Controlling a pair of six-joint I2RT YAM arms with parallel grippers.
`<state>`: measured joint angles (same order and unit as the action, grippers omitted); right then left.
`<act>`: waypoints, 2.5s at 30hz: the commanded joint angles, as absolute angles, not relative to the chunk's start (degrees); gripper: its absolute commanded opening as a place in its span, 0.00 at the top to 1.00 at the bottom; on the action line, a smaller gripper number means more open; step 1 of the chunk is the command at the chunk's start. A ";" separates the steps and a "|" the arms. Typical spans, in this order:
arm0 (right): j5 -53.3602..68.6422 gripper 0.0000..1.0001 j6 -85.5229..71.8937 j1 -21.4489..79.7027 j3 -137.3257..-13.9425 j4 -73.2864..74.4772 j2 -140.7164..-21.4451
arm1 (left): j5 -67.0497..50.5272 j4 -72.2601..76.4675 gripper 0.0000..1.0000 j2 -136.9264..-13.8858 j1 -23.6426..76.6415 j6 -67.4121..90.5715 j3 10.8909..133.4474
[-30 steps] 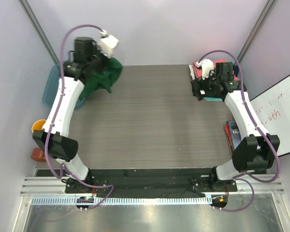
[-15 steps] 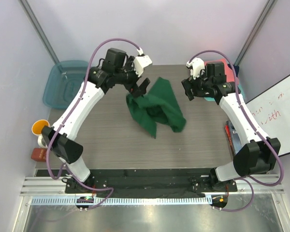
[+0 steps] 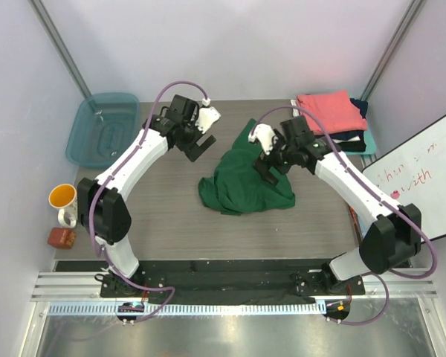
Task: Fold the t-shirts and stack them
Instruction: Flatten out the tshirt
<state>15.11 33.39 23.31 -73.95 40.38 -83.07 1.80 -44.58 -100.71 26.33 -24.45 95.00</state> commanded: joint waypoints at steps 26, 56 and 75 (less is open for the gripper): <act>30.23 0.04 21.18 39.55 -106.35 38.84 -119.71 | 12.83 -30.50 0.00 -91.67 10.81 -17.93 80.16; 2.13 0.99 41.47 42.01 -109.86 42.28 -116.03 | 4.58 -29.79 0.00 -92.72 7.21 -18.37 79.01; -5.98 0.99 73.02 41.40 -115.04 0.26 -101.43 | 0.18 -29.88 0.00 -102.92 8.70 -18.45 90.70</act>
